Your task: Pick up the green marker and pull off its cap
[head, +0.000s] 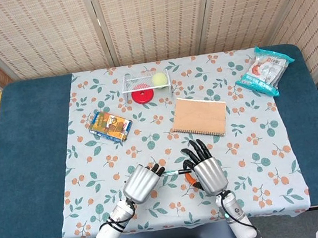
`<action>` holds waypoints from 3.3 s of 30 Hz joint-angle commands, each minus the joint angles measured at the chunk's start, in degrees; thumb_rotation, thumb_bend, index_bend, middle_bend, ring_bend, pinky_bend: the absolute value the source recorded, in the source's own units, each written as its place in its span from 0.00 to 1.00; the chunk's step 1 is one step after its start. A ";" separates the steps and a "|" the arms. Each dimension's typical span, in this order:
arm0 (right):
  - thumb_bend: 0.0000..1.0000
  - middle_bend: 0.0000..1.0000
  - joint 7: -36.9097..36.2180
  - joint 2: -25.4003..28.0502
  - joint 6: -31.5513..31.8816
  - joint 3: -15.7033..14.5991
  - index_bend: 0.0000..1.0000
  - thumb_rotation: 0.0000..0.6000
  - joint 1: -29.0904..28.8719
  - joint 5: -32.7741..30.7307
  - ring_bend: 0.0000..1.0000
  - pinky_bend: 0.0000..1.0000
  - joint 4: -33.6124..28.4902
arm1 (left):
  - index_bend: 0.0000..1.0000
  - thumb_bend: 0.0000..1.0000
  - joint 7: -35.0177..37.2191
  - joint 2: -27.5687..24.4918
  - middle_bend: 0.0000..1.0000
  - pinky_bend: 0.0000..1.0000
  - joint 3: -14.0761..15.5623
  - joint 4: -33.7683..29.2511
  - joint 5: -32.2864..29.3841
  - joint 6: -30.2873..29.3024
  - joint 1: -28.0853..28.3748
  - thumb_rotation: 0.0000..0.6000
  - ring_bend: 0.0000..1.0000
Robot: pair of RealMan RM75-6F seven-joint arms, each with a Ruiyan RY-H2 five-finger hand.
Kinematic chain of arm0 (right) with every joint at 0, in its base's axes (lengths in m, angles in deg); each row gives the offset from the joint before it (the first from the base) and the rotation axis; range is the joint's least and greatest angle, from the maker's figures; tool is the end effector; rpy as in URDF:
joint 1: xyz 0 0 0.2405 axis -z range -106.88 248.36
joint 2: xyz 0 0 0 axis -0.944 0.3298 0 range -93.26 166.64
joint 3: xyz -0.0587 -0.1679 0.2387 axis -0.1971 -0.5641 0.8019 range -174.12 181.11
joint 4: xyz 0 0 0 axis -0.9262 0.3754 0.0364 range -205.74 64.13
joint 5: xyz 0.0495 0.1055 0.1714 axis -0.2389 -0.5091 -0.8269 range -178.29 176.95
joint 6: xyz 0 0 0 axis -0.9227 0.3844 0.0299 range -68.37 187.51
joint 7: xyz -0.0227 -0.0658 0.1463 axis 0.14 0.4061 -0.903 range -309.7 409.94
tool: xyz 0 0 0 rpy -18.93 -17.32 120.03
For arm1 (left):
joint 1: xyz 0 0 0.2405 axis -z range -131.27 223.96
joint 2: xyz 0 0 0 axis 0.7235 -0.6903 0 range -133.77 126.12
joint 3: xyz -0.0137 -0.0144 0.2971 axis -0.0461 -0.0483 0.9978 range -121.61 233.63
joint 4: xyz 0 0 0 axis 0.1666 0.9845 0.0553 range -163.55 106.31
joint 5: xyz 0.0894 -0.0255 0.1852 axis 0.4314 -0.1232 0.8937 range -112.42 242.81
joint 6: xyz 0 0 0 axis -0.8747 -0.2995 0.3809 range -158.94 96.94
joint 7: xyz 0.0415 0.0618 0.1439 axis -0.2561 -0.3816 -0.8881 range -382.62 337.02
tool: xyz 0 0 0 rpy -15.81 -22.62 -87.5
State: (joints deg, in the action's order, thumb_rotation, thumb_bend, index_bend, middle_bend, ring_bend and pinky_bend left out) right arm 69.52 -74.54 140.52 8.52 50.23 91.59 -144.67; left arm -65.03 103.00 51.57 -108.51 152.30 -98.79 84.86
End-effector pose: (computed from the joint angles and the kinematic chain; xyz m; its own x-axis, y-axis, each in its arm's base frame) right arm -0.1770 -0.2573 -0.0847 0.2572 0.0273 0.9660 -0.8931 -0.3752 0.2483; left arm -0.1015 0.2977 -0.1013 0.6104 -0.1419 0.7793 0.5464 -0.6368 -0.5440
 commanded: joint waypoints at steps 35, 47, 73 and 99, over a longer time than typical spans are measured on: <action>0.54 0.31 -1.40 -0.39 2.46 -0.31 0.97 1.00 0.03 1.35 0.07 0.00 3.32 | 0.88 0.67 4.49 -0.76 1.00 1.00 -0.14 -1.19 1.40 -0.34 -0.55 1.00 0.82; 0.54 0.31 -2.07 -0.77 3.02 -0.47 0.97 1.00 -0.13 2.01 0.08 0.00 3.46 | 0.88 0.68 6.64 -0.85 1.00 1.00 0.12 -0.49 2.62 -0.39 -0.40 1.00 0.82; 0.54 0.31 -2.89 -0.18 3.55 0.92 0.97 1.00 -0.41 0.91 0.08 0.00 4.27 | 0.89 0.79 11.63 -0.24 1.00 1.00 0.36 1.48 7.12 -3.21 -0.13 1.00 0.84; 0.54 0.31 -3.03 1.54 3.55 0.94 0.97 1.00 0.05 -0.12 0.09 0.00 4.43 | 0.89 0.77 15.60 -1.36 1.00 1.00 -1.19 5.18 6.63 -4.41 -0.35 1.00 0.84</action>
State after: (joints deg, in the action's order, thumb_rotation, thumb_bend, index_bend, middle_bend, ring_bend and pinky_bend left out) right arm 66.42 -73.11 144.10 9.44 50.18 91.59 -140.28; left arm -50.40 101.91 50.44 -104.31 158.89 -102.79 84.66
